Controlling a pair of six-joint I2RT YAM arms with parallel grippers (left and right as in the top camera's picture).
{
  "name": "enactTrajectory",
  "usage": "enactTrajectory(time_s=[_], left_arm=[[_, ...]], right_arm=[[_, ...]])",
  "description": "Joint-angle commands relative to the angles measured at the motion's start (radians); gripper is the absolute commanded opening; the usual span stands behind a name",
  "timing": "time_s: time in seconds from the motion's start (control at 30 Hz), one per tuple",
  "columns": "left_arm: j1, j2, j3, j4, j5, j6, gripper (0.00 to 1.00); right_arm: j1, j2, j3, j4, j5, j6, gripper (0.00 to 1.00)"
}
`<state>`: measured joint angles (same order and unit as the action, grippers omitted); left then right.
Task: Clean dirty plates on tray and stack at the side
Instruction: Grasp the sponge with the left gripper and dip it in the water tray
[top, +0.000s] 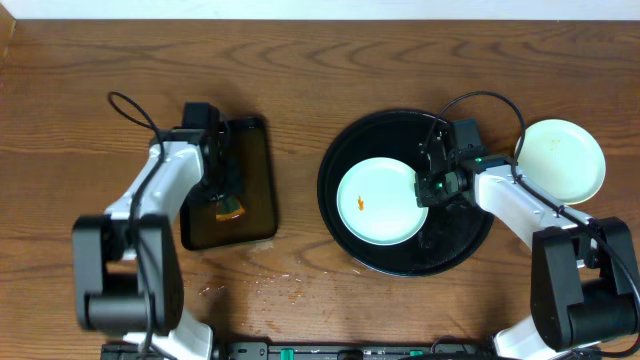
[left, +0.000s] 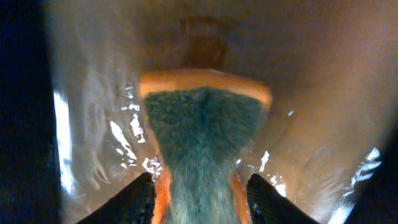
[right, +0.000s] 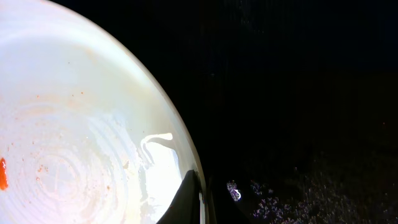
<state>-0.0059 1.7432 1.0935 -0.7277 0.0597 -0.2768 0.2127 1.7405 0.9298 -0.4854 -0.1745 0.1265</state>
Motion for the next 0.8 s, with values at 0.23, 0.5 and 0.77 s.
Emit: enactTrajectory(time_s=[0.23, 0.5, 0.77], left_arm=[[0.001, 0.006, -0.032, 0.088, -0.061, 0.014, 0.54], [0.001, 0.093, -0.041, 0.124, -0.019, 0.014, 0.08], [0.001, 0.005, 0.001, 0.109, -0.018, 0.063, 0.34]], right_arm=[[-0.002, 0.029, -0.01, -0.004, 0.047, 0.015, 0.02], [-0.002, 0.029, -0.01, -0.004, 0.046, 0.015, 0.02], [-0.002, 0.029, -0.01, -0.008, 0.045, 0.015, 0.02]])
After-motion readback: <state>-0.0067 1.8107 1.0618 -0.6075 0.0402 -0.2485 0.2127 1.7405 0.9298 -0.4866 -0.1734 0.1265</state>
